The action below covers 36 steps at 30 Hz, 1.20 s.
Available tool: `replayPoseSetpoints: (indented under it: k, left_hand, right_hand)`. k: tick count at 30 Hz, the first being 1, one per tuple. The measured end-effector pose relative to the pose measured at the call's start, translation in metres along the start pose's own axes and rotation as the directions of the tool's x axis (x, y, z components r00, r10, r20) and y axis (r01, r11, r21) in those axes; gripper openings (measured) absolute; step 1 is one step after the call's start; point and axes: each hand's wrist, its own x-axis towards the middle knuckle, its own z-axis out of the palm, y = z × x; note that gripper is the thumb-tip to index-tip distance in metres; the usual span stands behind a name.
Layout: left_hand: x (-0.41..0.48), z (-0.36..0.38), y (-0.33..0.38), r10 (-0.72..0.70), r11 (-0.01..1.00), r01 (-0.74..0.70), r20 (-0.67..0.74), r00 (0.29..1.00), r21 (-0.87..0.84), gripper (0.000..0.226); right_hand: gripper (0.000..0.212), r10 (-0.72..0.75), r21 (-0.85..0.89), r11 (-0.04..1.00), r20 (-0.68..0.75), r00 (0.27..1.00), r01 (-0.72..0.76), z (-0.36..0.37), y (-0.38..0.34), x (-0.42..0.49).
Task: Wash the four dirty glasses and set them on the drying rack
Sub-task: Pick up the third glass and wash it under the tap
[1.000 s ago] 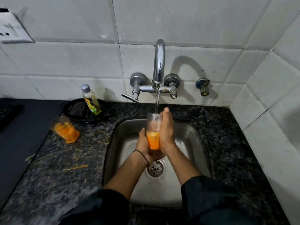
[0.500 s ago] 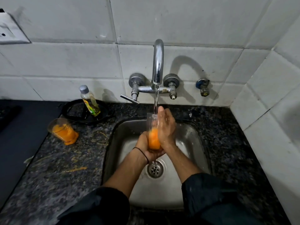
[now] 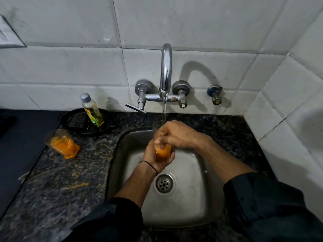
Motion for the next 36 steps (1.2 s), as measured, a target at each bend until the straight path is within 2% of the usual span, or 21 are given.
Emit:
replayPoseSetpoints:
  k: [2, 3, 5, 8, 10, 12, 15, 17, 20, 22, 24, 26, 27, 28, 29, 30, 31, 32, 34, 35, 36]
  left_hand:
    - [0.0, -0.001, 0.009, -0.121, 0.991, 0.12, 0.021, 0.992, 0.056, 0.038]
    - [0.001, -0.001, 0.013, -0.129, 0.99, 0.128, 0.025, 0.991, 0.059, 0.039]
    - [0.003, 0.001, 0.016, -0.044, 0.999, 0.044, 0.012, 0.999, 0.01, 0.037]
    - [0.002, 0.0, 0.015, 0.122, 0.986, -0.118, 0.028, 0.992, -0.114, 0.037]
    - [-0.001, 0.0, 0.019, 0.111, 0.991, -0.106, 0.059, 0.992, -0.085, 0.043]
    - [-0.005, 0.002, 0.025, 0.019, 0.999, -0.021, 0.062, 0.998, 0.03, 0.042]
    - [-0.007, 0.002, 0.031, -0.02, 0.991, 0.016, 0.028, 0.999, 0.133, 0.044]
    - [-0.008, -0.001, 0.029, 0.047, 0.995, -0.053, 0.075, 0.996, 0.081, 0.043]
    - [-0.011, -0.006, 0.028, 0.106, 0.985, -0.125, 0.157, 0.982, 0.118, 0.048]
    - [-0.011, -0.009, 0.032, 0.022, 0.983, -0.045, 0.132, 0.991, 0.176, 0.049]
    - [-0.01, -0.014, 0.038, -0.033, 0.982, 0.016, 0.088, 0.996, 0.188, 0.052]
    - [-0.008, -0.016, 0.037, 0.053, 0.989, -0.06, 0.057, 0.997, 0.135, 0.049]
    - [-0.008, -0.017, 0.035, 0.133, 0.987, -0.137, 0.046, 0.99, 0.089, 0.049]
    - [-0.005, -0.018, 0.033, 0.224, 0.973, -0.226, 0.031, 0.974, 0.056, 0.051]
    - [-0.004, -0.017, 0.031, 0.32, 0.946, -0.321, 0.016, 0.947, 0.048, 0.05]
    - [-0.006, -0.017, 0.029, 0.402, 0.913, -0.402, 0.007, 0.915, 0.074, 0.045]
    - [-0.009, -0.016, 0.028, 0.477, 0.871, -0.475, 0.016, 0.879, 0.127, 0.038]
    - [-0.015, -0.015, 0.027, 0.544, 0.817, -0.54, 0.04, 0.838, 0.203, 0.034]
    - [-0.025, -0.016, 0.027, 0.644, 0.689, -0.637, 0.111, 0.757, 0.347, 0.037]
    - [-0.029, -0.018, 0.026, 0.669, 0.639, -0.666, 0.15, 0.728, 0.384, 0.039]
    - [-0.029, -0.021, 0.025, 0.675, 0.62, -0.679, 0.173, 0.717, 0.394, 0.041]
  right_hand:
    - [0.016, -0.011, -0.156, 0.987, 0.07, 0.997, 0.022, 0.0, -0.005, -0.004]
    - [0.018, -0.01, -0.225, 0.974, 0.071, 0.997, 0.026, 0.001, -0.006, -0.005]
    - [0.02, 0.01, -0.288, 0.958, 0.02, 1.0, -0.004, 0.005, -0.005, -0.002]
    - [0.02, 0.131, -0.165, 0.977, -0.027, 0.991, -0.134, 0.016, -0.005, 0.005]
    - [0.015, 0.089, -0.142, 0.986, -0.021, 0.996, -0.091, 0.023, -0.005, 0.005]
    - [0.009, 0.019, -0.3, 0.954, 0.005, 1.0, -0.016, 0.027, -0.004, 0.002]
    - [0.033, -0.024, -0.522, 0.852, 0.042, 0.999, 0.043, 0.043, -0.005, -0.002]
    - [0.044, 0.028, -0.458, 0.888, -0.016, 0.999, -0.032, 0.052, -0.009, 0.0]
    - [0.041, 0.171, -0.187, 0.963, -0.13, 0.977, -0.193, 0.056, -0.015, 0.003]
    - [0.046, 0.133, -0.162, 0.972, -0.203, 0.97, -0.168, 0.061, -0.011, 0.001]
    - [0.055, 0.092, -0.168, 0.979, -0.152, 0.984, -0.117, 0.064, -0.001, -0.002]
    - [0.054, 0.092, -0.197, 0.974, -0.128, 0.988, -0.116, 0.068, 0.01, 0.001]
    - [0.049, 0.116, -0.139, 0.981, -0.126, 0.985, -0.134, 0.068, 0.012, 0.002]
    - [0.043, 0.151, 0.076, 0.987, -0.131, 0.98, -0.142, 0.073, 0.015, 0.007]
    - [0.038, 0.199, 0.404, 0.903, -0.096, 0.975, -0.145, 0.077, 0.014, 0.011]
    - [0.033, 0.24, 0.685, 0.718, -0.078, 0.968, -0.123, 0.082, 0.012, 0.014]
    - [0.028, 0.311, 0.857, 0.505, -0.075, 0.947, -0.098, 0.086, 0.009, 0.014]
    - [0.029, 0.372, 0.957, 0.283, -0.055, 0.926, -0.056, 0.09, 0.011, 0.015]
    - [0.046, 0.461, 0.993, -0.119, 0.045, 0.886, 0.011, 0.102, 0.012, 0.012]
    - [0.055, 0.459, 0.97, -0.242, 0.091, 0.884, 0.026, 0.106, 0.015, 0.01]
    - [0.061, 0.461, 0.956, -0.293, 0.117, 0.88, 0.027, 0.11, 0.016, 0.01]
